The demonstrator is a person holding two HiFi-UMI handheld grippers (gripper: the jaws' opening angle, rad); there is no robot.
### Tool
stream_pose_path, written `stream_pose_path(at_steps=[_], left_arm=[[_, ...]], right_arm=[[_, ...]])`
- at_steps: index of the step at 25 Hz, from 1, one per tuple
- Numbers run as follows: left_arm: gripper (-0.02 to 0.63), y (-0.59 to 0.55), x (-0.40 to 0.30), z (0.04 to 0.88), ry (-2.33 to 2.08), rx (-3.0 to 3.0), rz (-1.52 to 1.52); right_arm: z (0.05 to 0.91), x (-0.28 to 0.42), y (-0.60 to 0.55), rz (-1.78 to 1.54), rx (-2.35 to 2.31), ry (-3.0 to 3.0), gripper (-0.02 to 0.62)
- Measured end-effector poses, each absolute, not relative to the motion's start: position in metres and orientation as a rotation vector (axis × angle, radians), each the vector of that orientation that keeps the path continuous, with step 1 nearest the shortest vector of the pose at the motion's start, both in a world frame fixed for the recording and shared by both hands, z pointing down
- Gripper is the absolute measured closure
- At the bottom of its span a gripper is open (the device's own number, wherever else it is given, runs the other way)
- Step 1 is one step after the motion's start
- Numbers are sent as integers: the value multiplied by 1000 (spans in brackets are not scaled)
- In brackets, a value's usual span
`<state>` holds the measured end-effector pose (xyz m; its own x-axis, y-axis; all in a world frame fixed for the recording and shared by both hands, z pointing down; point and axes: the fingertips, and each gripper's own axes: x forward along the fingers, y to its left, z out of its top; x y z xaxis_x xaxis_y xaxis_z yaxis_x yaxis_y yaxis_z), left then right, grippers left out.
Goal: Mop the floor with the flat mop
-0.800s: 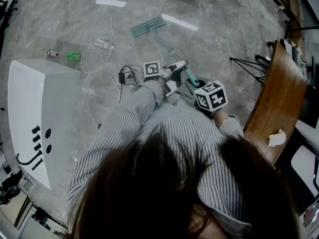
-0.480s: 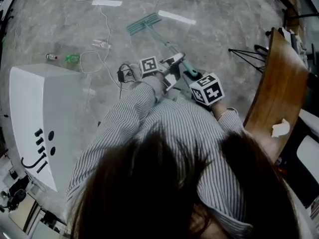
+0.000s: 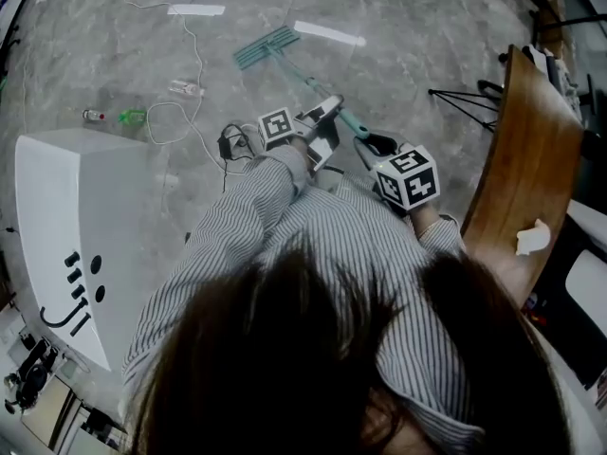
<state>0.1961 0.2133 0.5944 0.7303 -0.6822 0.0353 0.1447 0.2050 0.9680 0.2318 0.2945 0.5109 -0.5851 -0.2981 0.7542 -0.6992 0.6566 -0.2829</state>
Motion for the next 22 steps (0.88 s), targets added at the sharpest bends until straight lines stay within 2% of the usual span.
stream_pose_path(at_steps=[4,5,16,22], left_arm=[[385,213,198,593,-530,1247,-609],[385,214,199,593,-532,1250,-606],[376,222,195,604,-528,1258,-586],[377,197,169,612,-535,1243,-534]], right_arm=[[494,233,291,728,789,-2215,467],[494,232,289,722,792,-2218,463],[502,219,286,624,840,-2154,471],[512,191,263,588,794,-2131,471]])
